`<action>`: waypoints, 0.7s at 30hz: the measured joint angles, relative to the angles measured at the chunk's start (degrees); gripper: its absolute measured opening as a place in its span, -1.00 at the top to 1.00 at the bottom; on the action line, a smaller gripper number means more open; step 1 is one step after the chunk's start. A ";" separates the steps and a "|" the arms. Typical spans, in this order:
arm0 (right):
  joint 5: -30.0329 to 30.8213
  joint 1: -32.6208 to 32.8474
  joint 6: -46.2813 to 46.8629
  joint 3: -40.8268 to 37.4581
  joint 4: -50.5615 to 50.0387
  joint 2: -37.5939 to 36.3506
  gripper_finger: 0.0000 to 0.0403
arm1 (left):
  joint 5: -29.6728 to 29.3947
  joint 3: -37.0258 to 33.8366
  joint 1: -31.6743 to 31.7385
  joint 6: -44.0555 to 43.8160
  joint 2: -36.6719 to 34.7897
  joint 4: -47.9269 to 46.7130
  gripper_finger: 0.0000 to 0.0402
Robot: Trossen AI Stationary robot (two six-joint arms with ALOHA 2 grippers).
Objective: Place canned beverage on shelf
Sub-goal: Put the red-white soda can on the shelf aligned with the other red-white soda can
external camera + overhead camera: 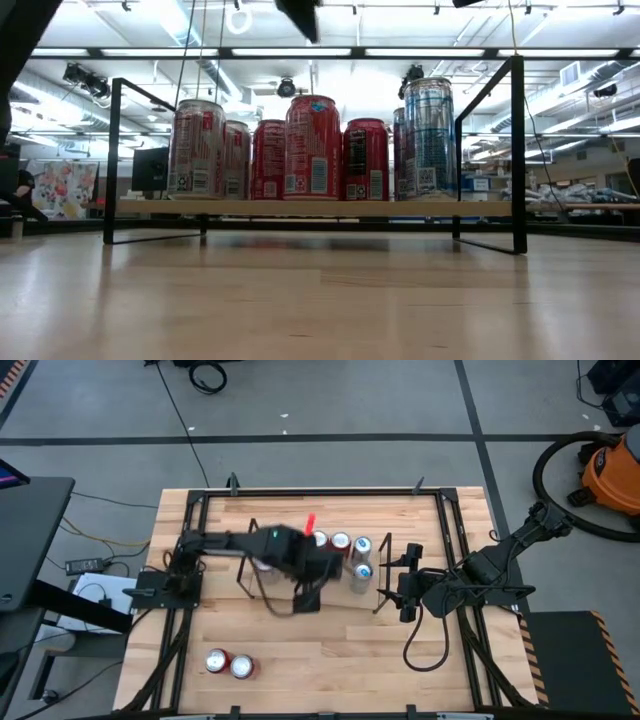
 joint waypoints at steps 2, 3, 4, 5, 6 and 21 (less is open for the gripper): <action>0.02 0.02 -0.53 0.00 0.17 0.00 -0.48 | 0.03 -0.13 -2.56 -2.56 0.11 -1.99 -0.97; 0.01 0.00 -0.85 0.00 0.47 0.00 -0.48 | 0.06 -0.13 -3.98 -4.08 0.10 -1.99 -0.97; -0.01 0.00 -1.14 0.00 0.71 0.02 -0.48 | 0.04 -0.11 -5.40 -5.64 0.06 -2.13 -0.97; -0.01 0.02 -1.31 0.00 1.05 0.02 -0.48 | 0.04 -0.11 -6.87 -7.29 0.06 -2.41 -0.97; -0.02 0.01 -1.38 0.00 1.27 0.02 -0.48 | 0.00 -0.11 -8.42 -8.97 0.06 -2.52 -0.97; -0.04 0.00 -3.67 0.00 4.35 0.02 -0.48 | -4.10 -13.66 -30.44 -37.60 0.10 -2.87 -0.97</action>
